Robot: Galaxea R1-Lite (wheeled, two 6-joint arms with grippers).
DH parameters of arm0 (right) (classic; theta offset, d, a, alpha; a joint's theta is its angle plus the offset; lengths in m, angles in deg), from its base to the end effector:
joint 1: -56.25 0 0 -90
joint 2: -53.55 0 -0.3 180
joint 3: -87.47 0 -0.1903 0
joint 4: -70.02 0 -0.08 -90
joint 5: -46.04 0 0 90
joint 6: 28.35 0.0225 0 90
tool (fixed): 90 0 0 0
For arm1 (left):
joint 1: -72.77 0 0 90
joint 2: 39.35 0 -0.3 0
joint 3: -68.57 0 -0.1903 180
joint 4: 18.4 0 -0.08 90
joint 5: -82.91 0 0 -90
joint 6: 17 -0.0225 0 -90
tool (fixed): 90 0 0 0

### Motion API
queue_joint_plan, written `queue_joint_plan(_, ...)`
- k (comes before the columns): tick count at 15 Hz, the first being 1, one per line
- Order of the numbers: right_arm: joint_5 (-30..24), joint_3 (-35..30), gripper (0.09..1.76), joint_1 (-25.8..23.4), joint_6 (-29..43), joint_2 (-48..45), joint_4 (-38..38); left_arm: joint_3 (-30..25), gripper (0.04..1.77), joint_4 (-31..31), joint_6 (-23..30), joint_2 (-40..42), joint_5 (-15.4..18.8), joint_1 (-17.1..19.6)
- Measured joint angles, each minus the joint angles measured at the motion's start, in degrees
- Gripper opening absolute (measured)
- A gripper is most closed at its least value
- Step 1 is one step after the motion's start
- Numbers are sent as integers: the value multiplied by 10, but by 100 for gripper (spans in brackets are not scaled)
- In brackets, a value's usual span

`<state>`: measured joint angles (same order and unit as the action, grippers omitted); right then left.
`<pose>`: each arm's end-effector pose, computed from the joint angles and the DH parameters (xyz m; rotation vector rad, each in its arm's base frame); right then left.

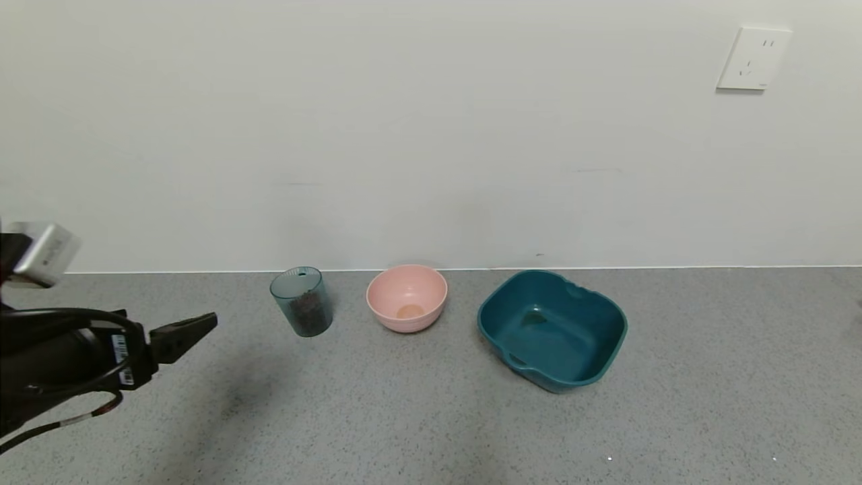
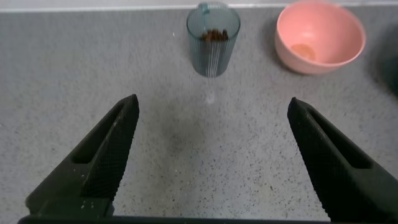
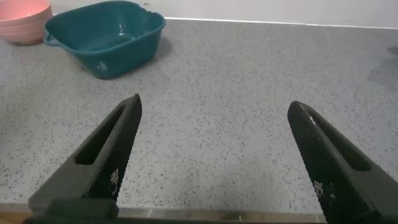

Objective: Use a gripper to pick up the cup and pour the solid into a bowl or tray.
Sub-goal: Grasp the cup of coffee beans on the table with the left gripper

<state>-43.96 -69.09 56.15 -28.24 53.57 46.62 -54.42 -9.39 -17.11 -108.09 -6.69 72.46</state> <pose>-0.0229 0.0000 0.0758 0.0019 -0.0004 -0.0017 0.1734 -0.0011 0.2046 0.0016 0.3620 -0.0126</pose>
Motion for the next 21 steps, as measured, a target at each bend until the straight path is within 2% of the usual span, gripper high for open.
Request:
queue_joint_plan(8, 0, 0, 171, 0, 0, 0, 0, -51, 172, -203, 0, -239, -2, 3)
queue_joint_plan(12, 0, 0, 171, 0, 0, 0, 0, -48, 172, -336, -2, -356, -2, -8)
queue_joint_plan(16, 0, 0, 171, 0, 0, 0, 0, -42, 172, -415, -3, -439, -3, -33)
queue_joint_plan(21, 0, 0, 171, 0, 0, 0, 0, -16, 172, -535, -3, -533, -40, -49)
